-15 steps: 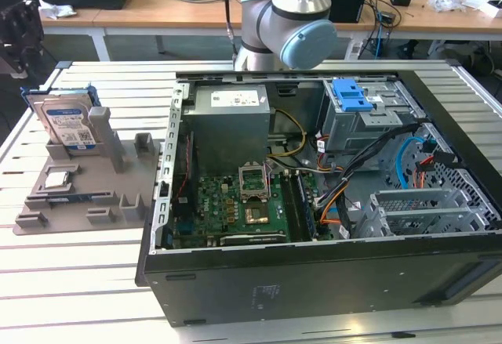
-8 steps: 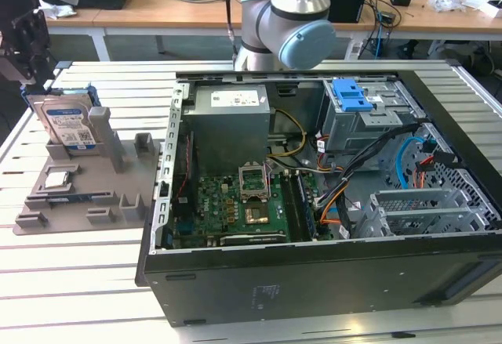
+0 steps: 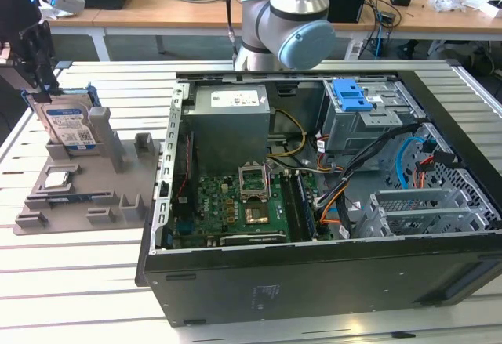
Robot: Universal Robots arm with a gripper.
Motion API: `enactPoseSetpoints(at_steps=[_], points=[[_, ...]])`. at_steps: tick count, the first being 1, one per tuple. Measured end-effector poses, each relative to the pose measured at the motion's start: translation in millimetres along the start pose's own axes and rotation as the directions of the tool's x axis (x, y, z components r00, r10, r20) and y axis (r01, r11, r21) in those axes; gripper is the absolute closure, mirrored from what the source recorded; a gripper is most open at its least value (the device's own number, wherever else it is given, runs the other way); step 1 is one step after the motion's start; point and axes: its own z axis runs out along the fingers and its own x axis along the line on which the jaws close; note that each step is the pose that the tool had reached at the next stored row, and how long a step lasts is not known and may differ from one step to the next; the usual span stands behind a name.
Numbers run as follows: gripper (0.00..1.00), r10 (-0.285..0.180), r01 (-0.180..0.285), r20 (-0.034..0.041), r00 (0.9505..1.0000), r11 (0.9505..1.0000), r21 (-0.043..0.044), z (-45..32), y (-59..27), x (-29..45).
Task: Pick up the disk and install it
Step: 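Pick up the disk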
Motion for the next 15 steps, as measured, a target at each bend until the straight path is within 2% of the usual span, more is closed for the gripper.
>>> enactPoseSetpoints(at_steps=[2,7,15], points=[[0.52,-0.010,0.010,-0.0005,0.9999,0.9999,-0.0002,6.4,-0.1,0.1],[0.52,-0.036,0.036,-0.0017,0.9994,0.9994,-0.0005,13.1,0.1,-0.6],[0.52,-0.036,0.036,-0.0017,0.9993,0.9993,-0.0004,24.8,4.3,-2.0]])
